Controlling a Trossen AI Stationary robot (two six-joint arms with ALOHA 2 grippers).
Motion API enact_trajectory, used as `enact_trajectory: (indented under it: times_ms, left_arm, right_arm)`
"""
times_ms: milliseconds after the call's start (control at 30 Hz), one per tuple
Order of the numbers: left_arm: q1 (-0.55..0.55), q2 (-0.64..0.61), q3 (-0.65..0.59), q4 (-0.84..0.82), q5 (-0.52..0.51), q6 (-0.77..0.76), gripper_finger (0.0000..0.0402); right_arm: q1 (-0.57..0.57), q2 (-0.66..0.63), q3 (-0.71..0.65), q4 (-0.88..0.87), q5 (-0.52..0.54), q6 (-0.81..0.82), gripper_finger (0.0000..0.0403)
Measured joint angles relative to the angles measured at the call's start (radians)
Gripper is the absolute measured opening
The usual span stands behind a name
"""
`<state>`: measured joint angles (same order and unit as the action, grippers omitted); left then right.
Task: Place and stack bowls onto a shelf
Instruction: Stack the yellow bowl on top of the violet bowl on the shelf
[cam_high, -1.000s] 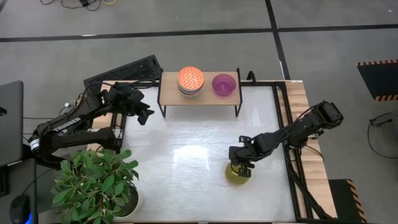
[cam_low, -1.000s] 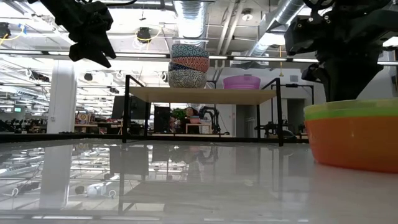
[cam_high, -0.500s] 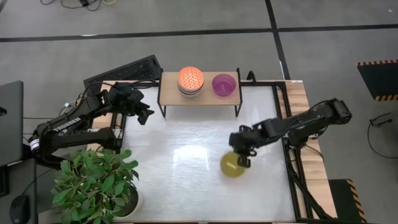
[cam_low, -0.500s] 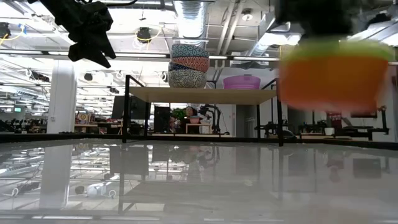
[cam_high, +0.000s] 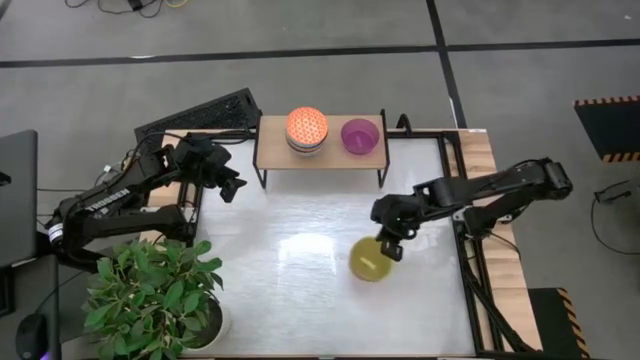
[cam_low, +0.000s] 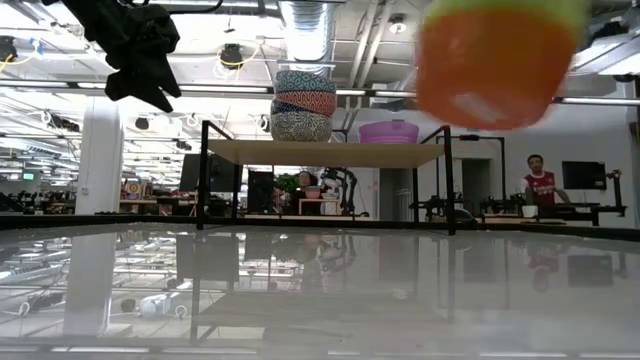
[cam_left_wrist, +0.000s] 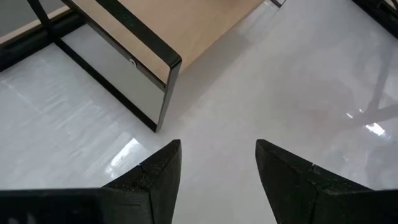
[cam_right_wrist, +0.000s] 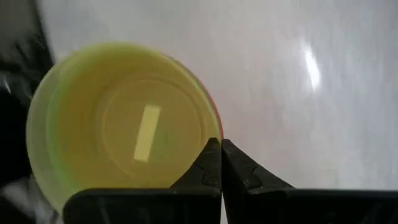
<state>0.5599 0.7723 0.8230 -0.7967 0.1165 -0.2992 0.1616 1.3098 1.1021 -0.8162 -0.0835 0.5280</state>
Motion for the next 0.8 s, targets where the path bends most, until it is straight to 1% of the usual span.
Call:
enact_trajectory:
  times_ms: [67,100,167,200,233,300,333,400,433,533,600,667,733,800]
  left_arm:
    - [0.0,0.0,0.0,0.0,0.0,0.0,0.019]
    - [0.0,0.0,0.0,0.0,0.0,0.0,0.019]
    - [0.0,0.0,0.0,0.0,0.0,0.001,0.019]
    - [0.0,0.0,0.0,0.0,0.0,0.004,0.019]
    - [0.0,0.0,0.0,0.0,0.0,0.005,0.019]
    - [0.001,0.0,0.0,0.0,-0.001,0.006,0.019]
    - [0.001,0.0,0.0,0.0,-0.001,0.006,0.019]
    - [0.001,0.0,0.0,0.0,-0.001,0.007,0.019]
    - [0.001,0.0,0.0,0.0,-0.001,0.007,0.019]
    - [0.001,0.0,0.0,0.0,-0.002,0.007,0.019]
    - [0.001,0.0,0.0,0.0,0.001,0.003,0.019]
    - [0.001,0.0,0.0,0.0,0.005,0.002,0.019]
    - [0.001,0.0,0.0,0.0,0.007,-0.003,0.019]
    - [0.001,0.0,0.0,0.0,0.007,-0.012,0.019]
  right_arm:
    - [-0.012,0.008,-0.001,-0.068,-0.029,0.04,0.0017]
    - [-0.012,0.014,-0.006,-0.067,-0.039,0.034,0.0017]
    - [0.002,0.021,-0.008,0.015,-0.02,-0.005,0.0017]
    - [0.004,0.015,-0.002,0.02,-0.008,-0.002,0.0017]
    - [-0.007,0.014,0.002,-0.009,-0.011,0.007,0.0017]
    - [-0.023,0.018,-0.002,-0.087,-0.055,0.036,0.0017]
    - [-0.025,0.023,-0.007,-0.082,-0.055,0.032,0.0017]
    - [-0.013,0.026,-0.006,-0.006,-0.018,-0.001,0.0017]
    - [-0.012,0.02,-0.001,-0.003,-0.01,-0.005,0.0017]
    - [-0.035,0.021,0.001,-0.044,-0.052,0.01,0.0017]
    - [-0.061,0.027,0.041,-0.014,-0.044,0.012,0.0017]
    - [-0.093,0.021,0.125,-0.003,-0.025,-0.036,0.0017]
    - [-0.138,0.016,0.225,-0.084,0.021,-0.079,0.0017]
    - [-0.203,0.022,0.326,-0.171,0.104,-0.112,0.0017]
